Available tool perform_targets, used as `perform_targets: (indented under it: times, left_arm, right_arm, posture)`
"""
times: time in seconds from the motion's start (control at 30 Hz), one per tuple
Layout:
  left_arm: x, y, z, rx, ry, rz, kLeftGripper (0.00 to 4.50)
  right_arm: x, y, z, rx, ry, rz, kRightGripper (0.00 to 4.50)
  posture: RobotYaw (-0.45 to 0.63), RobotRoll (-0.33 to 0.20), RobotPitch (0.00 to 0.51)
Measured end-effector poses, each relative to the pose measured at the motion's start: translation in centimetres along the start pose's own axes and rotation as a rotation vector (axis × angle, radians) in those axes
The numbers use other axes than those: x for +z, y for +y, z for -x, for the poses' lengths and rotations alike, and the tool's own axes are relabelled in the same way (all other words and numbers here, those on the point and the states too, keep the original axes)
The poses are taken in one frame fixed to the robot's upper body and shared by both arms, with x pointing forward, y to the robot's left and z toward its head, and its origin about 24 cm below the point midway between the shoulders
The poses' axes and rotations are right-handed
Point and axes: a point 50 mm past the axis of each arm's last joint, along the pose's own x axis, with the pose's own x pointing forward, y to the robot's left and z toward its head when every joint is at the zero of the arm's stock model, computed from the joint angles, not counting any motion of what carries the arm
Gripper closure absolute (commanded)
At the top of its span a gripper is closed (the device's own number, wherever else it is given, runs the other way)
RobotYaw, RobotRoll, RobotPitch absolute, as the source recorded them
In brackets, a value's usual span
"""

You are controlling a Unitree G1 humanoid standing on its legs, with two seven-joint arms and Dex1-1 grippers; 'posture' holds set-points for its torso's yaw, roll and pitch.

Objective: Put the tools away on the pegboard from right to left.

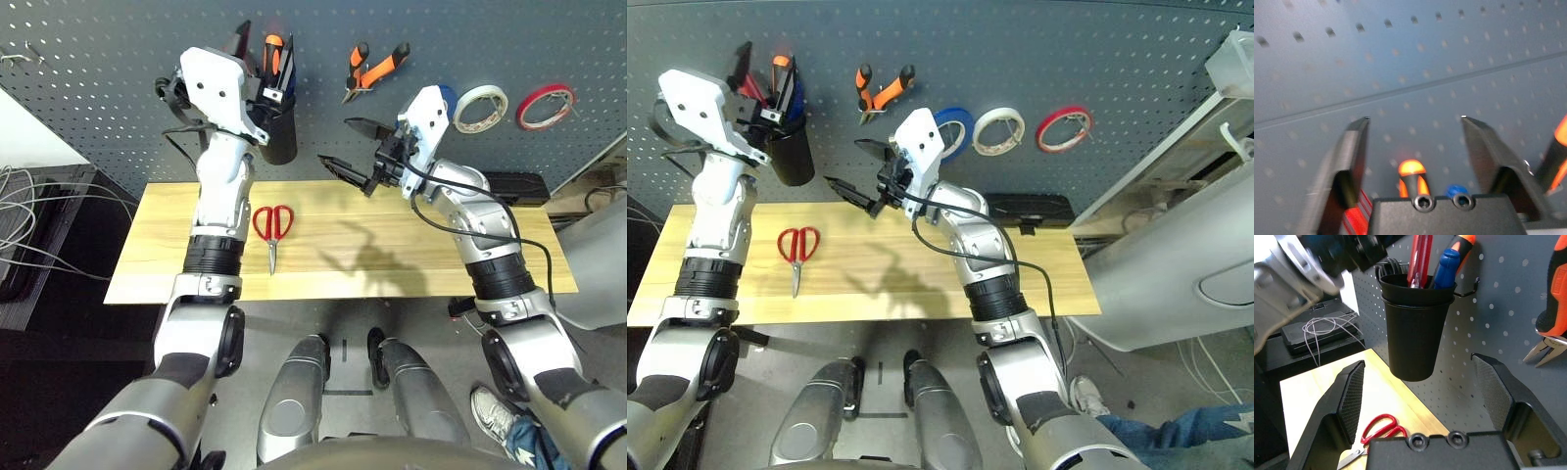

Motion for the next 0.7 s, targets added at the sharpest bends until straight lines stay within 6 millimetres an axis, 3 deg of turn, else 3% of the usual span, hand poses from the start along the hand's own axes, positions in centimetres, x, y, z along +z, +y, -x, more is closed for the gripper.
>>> perform_targets:
  times: [0.2, 0.3, 0.53, 0.7]
  left_arm:
    - [1.8, 1.0, -0.1, -0.109, 0.007, 0.107, 0.03]
    - [1.7, 1.4, 0.8, -0.214, 0.073, 0.138, 0.03]
    - [1.3, 1.9, 3.3, -0.452, 0.167, 0.015, 0.03]
    - [0.9, 2.2, 4.5, -0.514, 0.166, -0.096, 0.03]
  right_arm:
    - [0.0, 0.0, 0.0, 0.0, 0.0, 0.0, 0.0]
    - [0.0, 0.0, 0.0, -0.001, 0.002, 0.0, 0.0]
    - [-0.3, -0.3, 0.4, -0.011, 0.018, 0.002, 0.0]
    - [-0.8, -0.5, 0.9, -0.026, 0.034, 0.001, 0.0]
  posture:
    - [0.13, 0.0, 0.239]
    - [0.13, 0.0, 0.24]
    - [0.12, 0.0, 0.244]
    - [0.11, 0.0, 0.245]
